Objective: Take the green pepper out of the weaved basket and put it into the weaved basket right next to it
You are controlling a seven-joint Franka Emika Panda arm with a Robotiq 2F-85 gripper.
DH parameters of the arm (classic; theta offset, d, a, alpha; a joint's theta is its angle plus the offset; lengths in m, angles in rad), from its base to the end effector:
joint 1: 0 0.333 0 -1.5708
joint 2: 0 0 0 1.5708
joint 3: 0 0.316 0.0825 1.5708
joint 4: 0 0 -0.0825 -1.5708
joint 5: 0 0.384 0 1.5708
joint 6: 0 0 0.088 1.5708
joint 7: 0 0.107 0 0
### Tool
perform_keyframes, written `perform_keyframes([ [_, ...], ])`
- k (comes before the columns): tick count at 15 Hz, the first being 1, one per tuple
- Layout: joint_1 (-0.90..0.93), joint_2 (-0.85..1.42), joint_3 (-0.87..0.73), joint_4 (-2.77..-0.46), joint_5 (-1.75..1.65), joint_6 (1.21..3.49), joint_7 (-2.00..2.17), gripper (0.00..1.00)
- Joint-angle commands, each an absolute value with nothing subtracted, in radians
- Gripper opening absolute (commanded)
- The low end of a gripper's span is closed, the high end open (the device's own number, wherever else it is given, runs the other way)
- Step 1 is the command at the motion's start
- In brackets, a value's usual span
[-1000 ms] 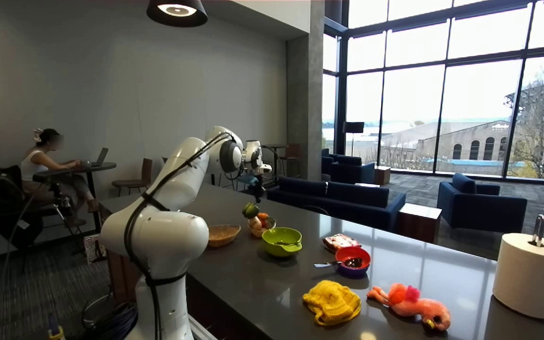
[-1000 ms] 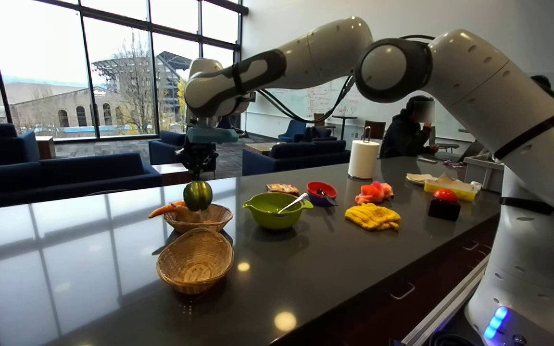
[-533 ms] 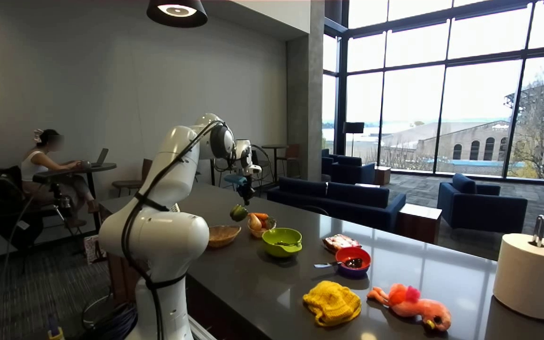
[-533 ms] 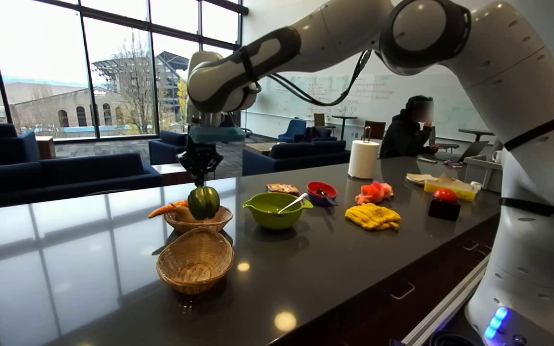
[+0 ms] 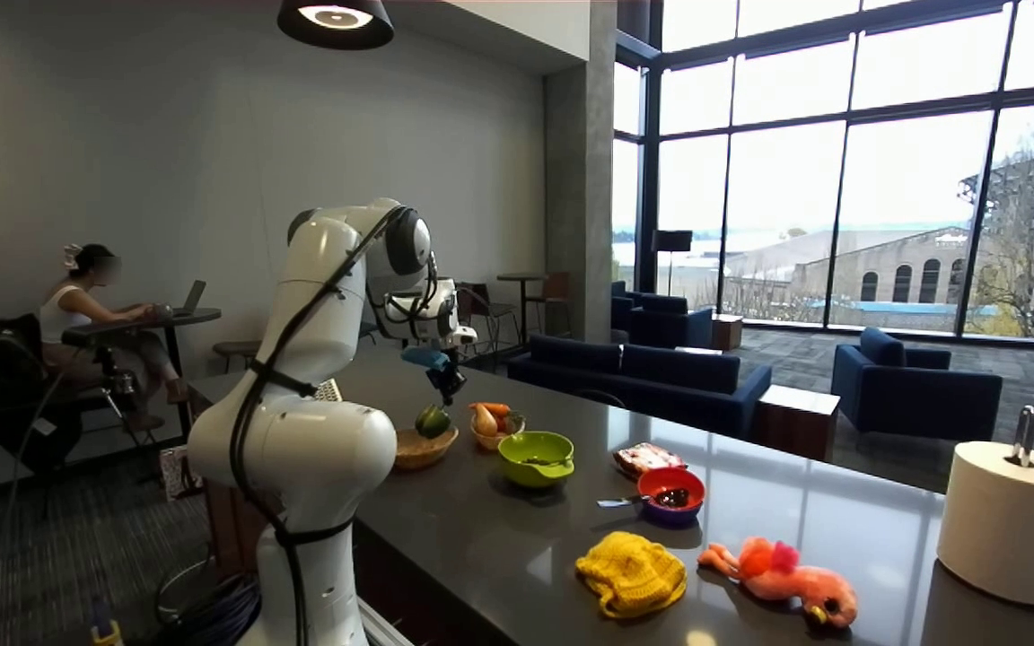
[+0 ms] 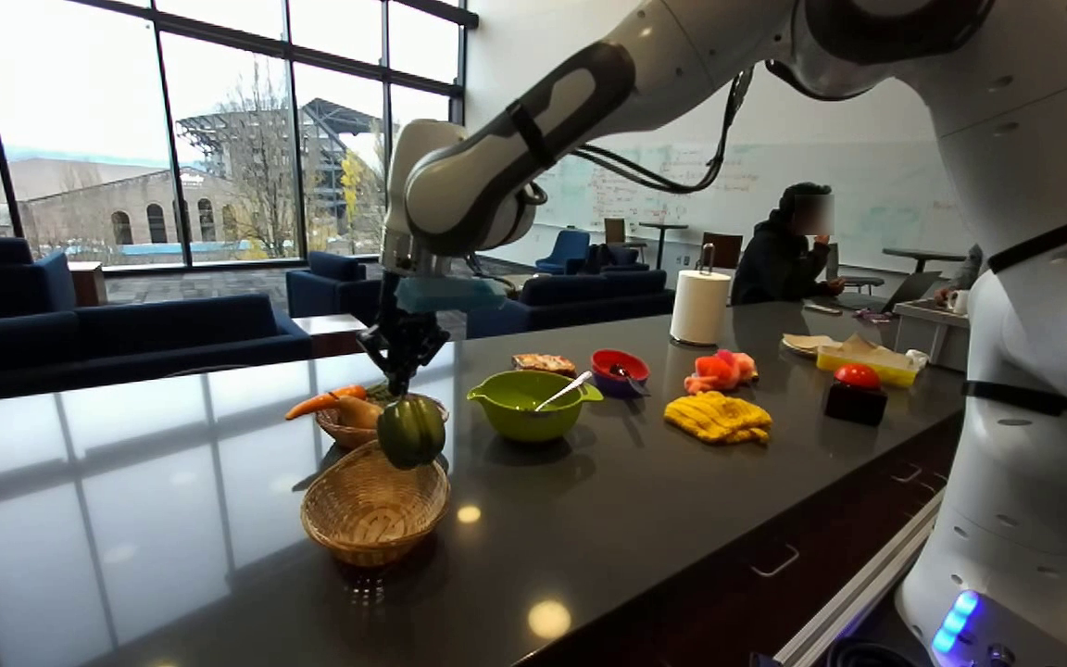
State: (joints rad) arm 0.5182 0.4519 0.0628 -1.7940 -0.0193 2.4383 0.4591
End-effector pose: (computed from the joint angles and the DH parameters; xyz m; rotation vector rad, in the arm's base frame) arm 0.5625 0.3647 0.3180 -3.0185 -0.1911 -0.2449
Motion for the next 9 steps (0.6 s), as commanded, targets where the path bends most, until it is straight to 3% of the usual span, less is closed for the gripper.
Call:
perform_keyframes([
  [1,0.476,0.355,0.113,-1.982,-0.041,2.557,0.42,0.02],
  [9,0.456,0.333,0.142,-2.032,-0.1,2.662,0.315,0.02],
])
